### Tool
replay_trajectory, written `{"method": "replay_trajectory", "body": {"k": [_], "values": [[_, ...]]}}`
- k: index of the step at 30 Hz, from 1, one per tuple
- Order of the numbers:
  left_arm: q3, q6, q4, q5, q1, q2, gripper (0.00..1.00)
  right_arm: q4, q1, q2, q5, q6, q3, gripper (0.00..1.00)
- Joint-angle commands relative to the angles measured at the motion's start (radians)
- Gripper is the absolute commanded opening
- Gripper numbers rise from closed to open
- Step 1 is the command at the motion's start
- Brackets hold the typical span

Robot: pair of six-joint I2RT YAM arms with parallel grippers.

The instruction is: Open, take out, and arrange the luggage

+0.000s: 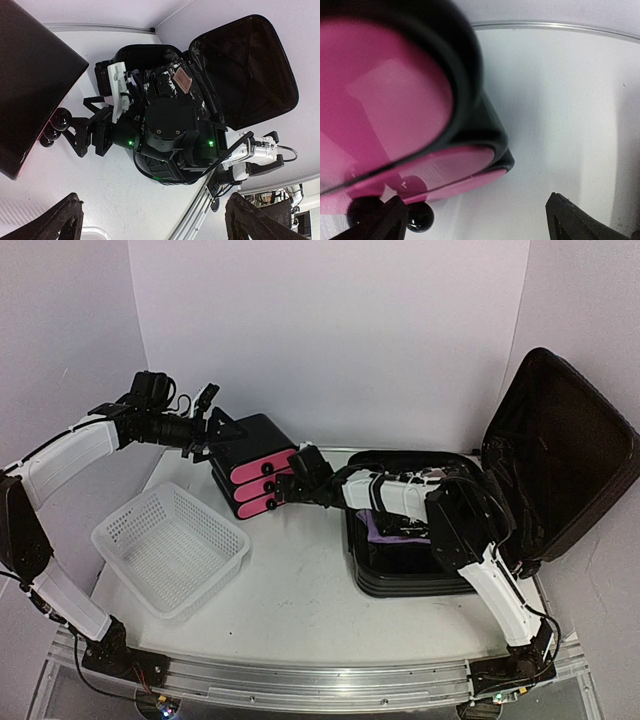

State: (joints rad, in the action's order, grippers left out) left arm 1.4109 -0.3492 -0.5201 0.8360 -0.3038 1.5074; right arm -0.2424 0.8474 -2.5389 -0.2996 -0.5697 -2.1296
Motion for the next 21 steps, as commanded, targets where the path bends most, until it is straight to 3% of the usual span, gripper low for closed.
{"method": "replay_trajectory", "body": {"k": [1,9,21], "values": [[0.0,-0.007,0.046,0.024,0.002,-0.039,0.99,0.093,0.015,0.106,0.075,0.031,0.117,0.98],[-0.002,-0.008,0.048,0.022,0.002,-0.044,0.99,0.209,0.036,0.134,0.157,0.082,0.261,0.96],[-0.003,-0.007,0.049,0.02,0.001,-0.039,0.99,0.372,0.038,-0.017,0.159,0.03,0.149,0.84]]}}
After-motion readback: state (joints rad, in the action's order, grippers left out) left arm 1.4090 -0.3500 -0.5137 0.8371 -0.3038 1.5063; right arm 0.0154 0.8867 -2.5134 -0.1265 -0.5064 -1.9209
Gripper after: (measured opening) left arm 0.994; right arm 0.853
